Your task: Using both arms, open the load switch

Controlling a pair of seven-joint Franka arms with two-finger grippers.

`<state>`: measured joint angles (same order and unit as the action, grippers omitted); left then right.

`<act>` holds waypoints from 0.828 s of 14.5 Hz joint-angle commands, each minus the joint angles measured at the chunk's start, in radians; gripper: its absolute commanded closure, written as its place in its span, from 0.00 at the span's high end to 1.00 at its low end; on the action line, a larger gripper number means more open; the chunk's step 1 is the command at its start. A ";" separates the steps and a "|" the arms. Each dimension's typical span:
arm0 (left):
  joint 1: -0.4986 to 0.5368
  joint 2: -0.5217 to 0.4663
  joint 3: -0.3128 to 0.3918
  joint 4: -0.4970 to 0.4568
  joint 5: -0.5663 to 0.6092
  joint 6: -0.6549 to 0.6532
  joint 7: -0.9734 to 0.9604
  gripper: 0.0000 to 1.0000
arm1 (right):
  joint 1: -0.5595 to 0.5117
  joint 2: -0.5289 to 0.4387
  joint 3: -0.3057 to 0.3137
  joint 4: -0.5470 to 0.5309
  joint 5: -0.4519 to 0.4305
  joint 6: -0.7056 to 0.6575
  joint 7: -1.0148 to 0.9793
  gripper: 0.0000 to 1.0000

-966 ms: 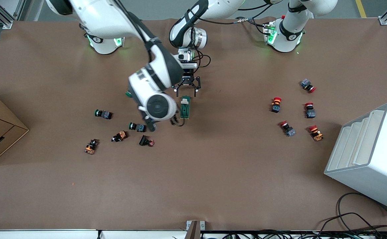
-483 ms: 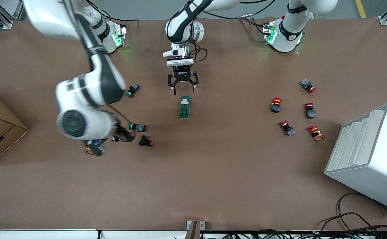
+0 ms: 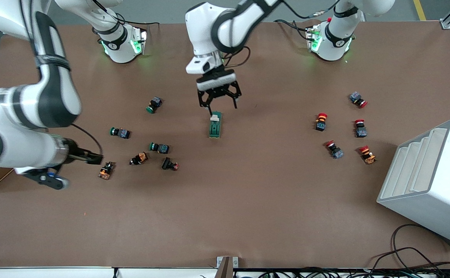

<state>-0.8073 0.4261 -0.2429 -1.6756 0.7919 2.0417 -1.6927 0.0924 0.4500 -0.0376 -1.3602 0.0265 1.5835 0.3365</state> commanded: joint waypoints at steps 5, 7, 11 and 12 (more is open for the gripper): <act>0.206 -0.009 -0.003 0.249 -0.305 -0.352 0.508 1.00 | -0.146 -0.126 0.019 -0.019 -0.045 -0.088 -0.347 1.00; 0.278 -0.016 -0.006 0.276 -0.318 -0.399 0.652 1.00 | -0.155 -0.125 0.007 0.019 -0.045 -0.112 -0.347 1.00; 0.388 -0.061 -0.009 0.327 -0.335 -0.508 0.902 1.00 | -0.163 -0.122 0.011 0.119 -0.042 -0.198 -0.349 1.00; 0.430 -0.076 -0.007 0.327 -0.367 -0.508 0.963 1.00 | -0.157 -0.122 0.015 0.119 -0.043 -0.204 -0.343 1.00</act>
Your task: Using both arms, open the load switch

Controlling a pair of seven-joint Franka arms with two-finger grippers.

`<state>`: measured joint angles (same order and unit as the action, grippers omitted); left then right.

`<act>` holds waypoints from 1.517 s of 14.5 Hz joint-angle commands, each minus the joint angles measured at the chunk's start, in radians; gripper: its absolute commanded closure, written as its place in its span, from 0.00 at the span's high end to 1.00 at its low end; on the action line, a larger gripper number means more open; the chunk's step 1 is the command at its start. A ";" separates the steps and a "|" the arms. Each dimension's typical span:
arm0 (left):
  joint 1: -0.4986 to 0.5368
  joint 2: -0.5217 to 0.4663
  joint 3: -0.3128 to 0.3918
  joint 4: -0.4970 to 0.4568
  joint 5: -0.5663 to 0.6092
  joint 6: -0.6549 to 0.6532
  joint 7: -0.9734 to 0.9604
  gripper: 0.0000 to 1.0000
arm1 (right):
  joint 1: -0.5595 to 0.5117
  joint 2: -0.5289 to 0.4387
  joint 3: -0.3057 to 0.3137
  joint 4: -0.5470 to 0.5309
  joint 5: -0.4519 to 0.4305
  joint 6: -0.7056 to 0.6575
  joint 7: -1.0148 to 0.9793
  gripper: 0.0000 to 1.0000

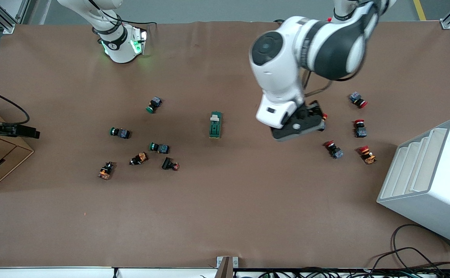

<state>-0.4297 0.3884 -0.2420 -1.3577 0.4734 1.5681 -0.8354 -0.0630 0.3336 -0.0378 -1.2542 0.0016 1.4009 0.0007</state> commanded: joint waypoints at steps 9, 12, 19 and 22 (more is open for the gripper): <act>0.317 -0.264 0.023 -0.024 -0.338 -0.129 0.573 1.00 | 0.002 -0.114 0.018 -0.036 0.020 -0.099 -0.014 1.00; 0.406 -0.350 0.024 -0.096 -0.364 -0.168 0.766 1.00 | 0.057 -0.269 0.004 -0.239 0.006 0.010 -0.014 1.00; 0.493 -0.552 0.046 -0.334 -0.440 -0.125 0.849 1.00 | 0.065 -0.412 -0.014 -0.307 0.000 -0.040 -0.014 1.00; 0.479 -0.579 0.063 -0.362 -0.476 -0.108 0.849 1.00 | 0.069 -0.481 -0.014 -0.362 -0.002 -0.036 -0.014 1.00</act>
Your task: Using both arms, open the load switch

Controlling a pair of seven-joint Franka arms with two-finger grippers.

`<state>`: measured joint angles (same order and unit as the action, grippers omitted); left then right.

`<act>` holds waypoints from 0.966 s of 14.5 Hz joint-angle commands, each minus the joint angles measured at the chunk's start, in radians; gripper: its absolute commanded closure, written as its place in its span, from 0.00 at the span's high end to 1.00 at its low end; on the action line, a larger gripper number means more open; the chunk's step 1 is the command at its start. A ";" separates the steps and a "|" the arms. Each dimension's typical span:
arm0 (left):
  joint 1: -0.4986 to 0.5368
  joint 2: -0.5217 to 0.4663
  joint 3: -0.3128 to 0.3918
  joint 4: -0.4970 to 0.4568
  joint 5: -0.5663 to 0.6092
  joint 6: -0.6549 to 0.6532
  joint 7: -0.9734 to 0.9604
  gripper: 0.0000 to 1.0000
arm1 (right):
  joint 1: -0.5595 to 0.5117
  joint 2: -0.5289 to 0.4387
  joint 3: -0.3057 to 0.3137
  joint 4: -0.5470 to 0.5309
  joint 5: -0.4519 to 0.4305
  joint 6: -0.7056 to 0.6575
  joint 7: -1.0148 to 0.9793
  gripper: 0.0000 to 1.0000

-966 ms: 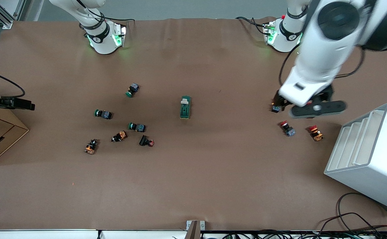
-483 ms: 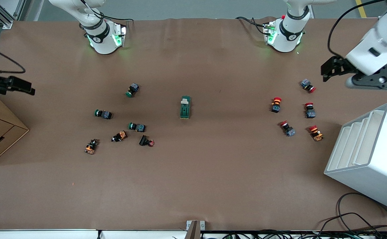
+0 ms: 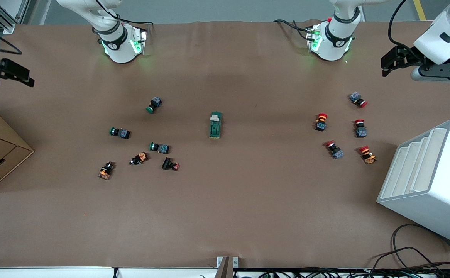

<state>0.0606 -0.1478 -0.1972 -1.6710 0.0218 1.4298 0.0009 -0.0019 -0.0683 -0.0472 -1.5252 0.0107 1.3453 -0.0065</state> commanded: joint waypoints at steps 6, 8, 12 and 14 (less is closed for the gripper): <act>-0.013 -0.041 0.038 -0.035 -0.034 0.021 0.025 1.00 | 0.010 -0.097 -0.006 -0.104 -0.009 0.049 -0.007 1.00; -0.013 -0.039 0.045 -0.032 -0.034 0.021 0.025 1.00 | 0.011 -0.100 -0.006 -0.105 -0.009 0.049 -0.007 1.00; -0.018 -0.033 0.053 -0.015 -0.051 0.020 0.022 1.00 | 0.013 -0.099 -0.005 -0.101 -0.005 0.071 -0.010 1.00; -0.019 -0.030 0.053 -0.013 -0.052 0.020 0.019 1.00 | 0.013 -0.097 -0.006 -0.099 -0.003 0.071 -0.047 1.00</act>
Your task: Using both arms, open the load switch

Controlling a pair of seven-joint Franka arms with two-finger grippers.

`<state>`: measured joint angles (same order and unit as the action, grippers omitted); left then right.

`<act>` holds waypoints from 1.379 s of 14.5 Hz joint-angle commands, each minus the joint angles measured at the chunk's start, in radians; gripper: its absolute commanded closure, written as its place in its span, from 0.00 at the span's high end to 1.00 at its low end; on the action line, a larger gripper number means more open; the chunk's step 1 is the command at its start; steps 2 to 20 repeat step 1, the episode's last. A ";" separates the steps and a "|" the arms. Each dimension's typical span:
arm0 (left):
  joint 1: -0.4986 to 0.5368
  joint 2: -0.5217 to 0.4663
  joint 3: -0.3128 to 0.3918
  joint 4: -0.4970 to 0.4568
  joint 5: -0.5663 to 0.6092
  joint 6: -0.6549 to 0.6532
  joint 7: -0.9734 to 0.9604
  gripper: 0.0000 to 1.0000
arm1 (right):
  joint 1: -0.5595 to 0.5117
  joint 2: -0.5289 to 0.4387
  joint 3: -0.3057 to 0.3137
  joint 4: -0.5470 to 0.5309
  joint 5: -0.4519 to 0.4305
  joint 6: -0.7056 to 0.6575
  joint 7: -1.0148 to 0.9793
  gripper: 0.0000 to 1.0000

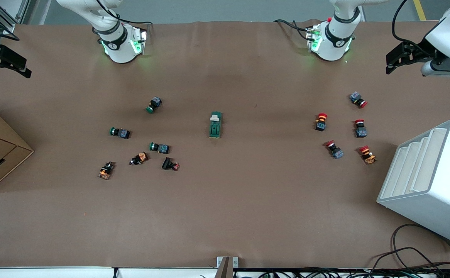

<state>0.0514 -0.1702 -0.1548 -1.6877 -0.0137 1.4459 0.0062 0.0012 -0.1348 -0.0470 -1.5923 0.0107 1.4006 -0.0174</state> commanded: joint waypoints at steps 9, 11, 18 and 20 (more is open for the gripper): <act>-0.010 -0.008 0.011 0.008 -0.018 0.004 0.011 1.00 | 0.008 -0.031 -0.008 -0.032 0.000 0.014 -0.062 1.00; -0.010 -0.008 0.011 0.008 -0.018 0.004 0.011 1.00 | 0.008 -0.031 -0.008 -0.032 0.000 0.014 -0.062 1.00; -0.010 -0.008 0.011 0.008 -0.018 0.004 0.011 1.00 | 0.008 -0.031 -0.008 -0.032 0.000 0.014 -0.062 1.00; -0.010 -0.008 0.011 0.008 -0.018 0.004 0.011 1.00 | 0.008 -0.031 -0.008 -0.032 0.000 0.014 -0.062 1.00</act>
